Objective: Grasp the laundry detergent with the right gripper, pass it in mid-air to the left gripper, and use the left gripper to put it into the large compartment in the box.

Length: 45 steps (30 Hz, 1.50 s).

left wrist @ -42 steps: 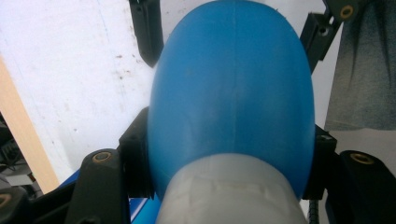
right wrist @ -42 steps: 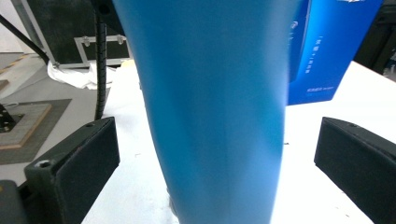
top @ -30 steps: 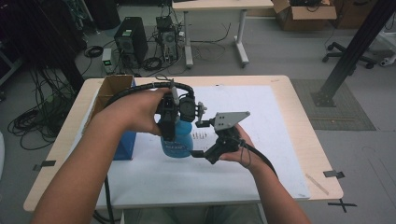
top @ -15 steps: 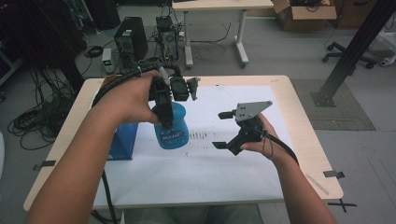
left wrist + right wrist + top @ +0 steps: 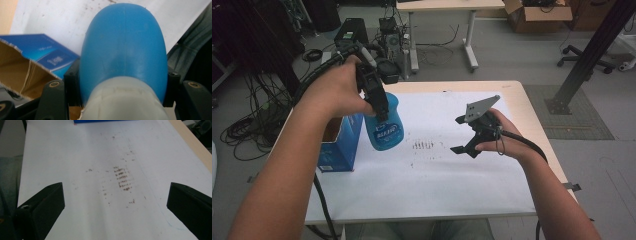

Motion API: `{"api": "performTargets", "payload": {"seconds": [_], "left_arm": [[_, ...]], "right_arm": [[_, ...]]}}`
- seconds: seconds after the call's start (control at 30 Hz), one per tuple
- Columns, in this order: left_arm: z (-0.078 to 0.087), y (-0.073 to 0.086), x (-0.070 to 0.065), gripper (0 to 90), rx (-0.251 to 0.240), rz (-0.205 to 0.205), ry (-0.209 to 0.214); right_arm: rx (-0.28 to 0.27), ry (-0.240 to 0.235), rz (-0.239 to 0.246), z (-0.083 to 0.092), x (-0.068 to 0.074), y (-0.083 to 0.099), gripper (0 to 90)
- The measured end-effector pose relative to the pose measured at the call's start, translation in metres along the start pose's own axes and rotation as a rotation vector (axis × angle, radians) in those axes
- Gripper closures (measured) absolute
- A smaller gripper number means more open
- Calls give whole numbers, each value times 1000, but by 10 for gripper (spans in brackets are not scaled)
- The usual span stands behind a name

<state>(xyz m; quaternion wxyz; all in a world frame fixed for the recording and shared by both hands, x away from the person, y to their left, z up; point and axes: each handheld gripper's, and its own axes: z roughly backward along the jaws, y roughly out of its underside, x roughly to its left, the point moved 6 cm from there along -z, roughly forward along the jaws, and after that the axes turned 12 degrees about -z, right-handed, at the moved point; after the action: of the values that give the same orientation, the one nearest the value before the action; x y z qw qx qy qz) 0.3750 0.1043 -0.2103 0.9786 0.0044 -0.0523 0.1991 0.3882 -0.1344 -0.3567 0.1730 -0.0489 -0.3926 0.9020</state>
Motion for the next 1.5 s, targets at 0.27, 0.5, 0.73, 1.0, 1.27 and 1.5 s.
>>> {"api": "performTargets", "payload": {"seconds": [0.27, 0.5, 0.73, 1.0, 1.27, 1.5], "left_arm": [[18, 14, 20, 383, -27, 167, 5], [33, 28, 40, 384, -32, 311, -5], [44, 41, 56, 384, -54, 456, -2], [55, 58, 73, 384, -33, 584, 14], [66, 78, 88, 383, 7, 738, 8], [73, 100, 97, 383, 15, 852, 6]], "right_arm": [[95, 12, 17, 5, -5, 2, 23], [136, 14, 20, 7, -8, 4, 24], [157, 3, 17, 7, -9, 4, 24], [193, -1, 30, 5, -10, 5, 26], [218, 0, 31, 5, -11, 6, 27], [222, -1, 26, 7, -14, 8, 27]]}}
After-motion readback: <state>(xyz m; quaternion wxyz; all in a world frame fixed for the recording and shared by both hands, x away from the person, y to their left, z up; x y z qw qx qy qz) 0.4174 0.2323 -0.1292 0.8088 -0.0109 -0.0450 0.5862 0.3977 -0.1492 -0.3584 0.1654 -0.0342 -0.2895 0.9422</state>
